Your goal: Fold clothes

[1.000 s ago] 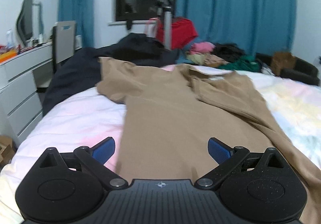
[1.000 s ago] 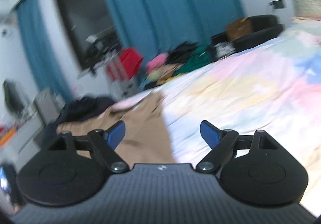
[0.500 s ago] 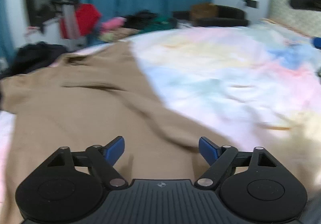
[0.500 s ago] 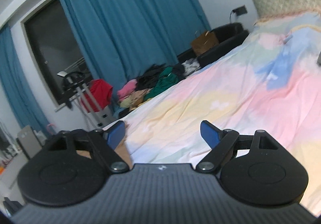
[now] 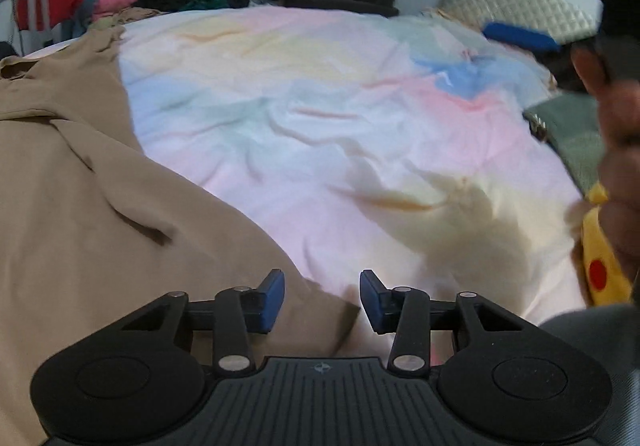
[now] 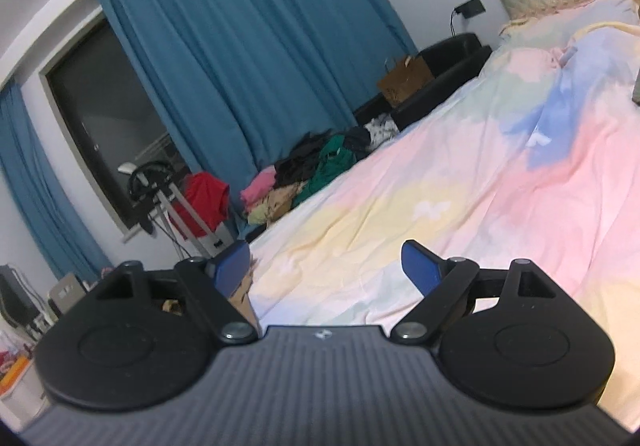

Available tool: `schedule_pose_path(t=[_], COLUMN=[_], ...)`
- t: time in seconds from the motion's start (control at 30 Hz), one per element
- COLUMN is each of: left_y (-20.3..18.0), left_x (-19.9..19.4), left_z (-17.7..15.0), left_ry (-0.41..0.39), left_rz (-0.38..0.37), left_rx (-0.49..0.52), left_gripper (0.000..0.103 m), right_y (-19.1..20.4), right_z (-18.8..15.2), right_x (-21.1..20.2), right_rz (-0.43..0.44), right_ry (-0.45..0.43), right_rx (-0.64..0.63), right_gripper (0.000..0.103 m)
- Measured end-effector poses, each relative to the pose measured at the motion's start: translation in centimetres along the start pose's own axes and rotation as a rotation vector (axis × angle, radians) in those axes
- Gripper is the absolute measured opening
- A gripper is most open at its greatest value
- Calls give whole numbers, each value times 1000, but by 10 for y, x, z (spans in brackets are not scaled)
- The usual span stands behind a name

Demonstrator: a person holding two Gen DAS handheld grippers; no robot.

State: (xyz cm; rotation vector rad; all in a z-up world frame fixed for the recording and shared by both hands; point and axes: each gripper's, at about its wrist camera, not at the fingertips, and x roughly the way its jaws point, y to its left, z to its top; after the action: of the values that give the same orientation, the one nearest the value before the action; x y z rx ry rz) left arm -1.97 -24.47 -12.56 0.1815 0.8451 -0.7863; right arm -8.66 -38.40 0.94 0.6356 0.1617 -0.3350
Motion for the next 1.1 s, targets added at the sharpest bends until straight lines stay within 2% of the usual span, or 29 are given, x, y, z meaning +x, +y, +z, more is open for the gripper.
schedule_pose_path(t=[0.03,0.07,0.1,0.2,0.3,0.47,0.57,0.67,0.7,0.8,0.87,0.97,1.03,1.1], left_y=[-2,-2,0,9,18,43,69,101,111,136,150,162,160,157], left_x=[4,8,11,5,-20,-100,-143,-172,-176,-177,-166,-146,-146,-147], left_z=[-3,-5,-7,-9,-6,-3,-14,-36,-46,-75,-91,-101,-98,-94], left_ry=[5,13,17,-4,-53,-183,-230,-243,-234,-168,-91,-6,-1,-1], left_rz=[-2,7,19,32,12,-69,-97,-109,-97,2,65,128,133,134], left_rx=[5,2,-7,-44,-86,-196,-290,-419,-458,-528,-558,-558,-528,-492], left_gripper=[40,24,18,11,9,9,9,8,8,8,7,7,8,16], right_y=[1,3,4,8,10,15,24,32,35,54,67,83,90,95], right_z=[-1,-2,-3,-6,-7,-7,-10,-15,-17,-28,-36,-45,-50,-53], right_x=[1,2,3,3,3,-1,0,2,2,3,4,5,4,3], right_rz=[-2,-5,-8,-18,-22,-11,-14,25,48,85,101,118,126,127], right_ry=[5,10,14,20,28,33,44,92,103,136,164,194,206,212], right_rx=[-5,-11,-17,-36,-32,-43,-80,-58,-53,-103,-157,-211,-235,-261], right_gripper=[85,85,85,85,85,85,85,85,85,85,85,85,84,84])
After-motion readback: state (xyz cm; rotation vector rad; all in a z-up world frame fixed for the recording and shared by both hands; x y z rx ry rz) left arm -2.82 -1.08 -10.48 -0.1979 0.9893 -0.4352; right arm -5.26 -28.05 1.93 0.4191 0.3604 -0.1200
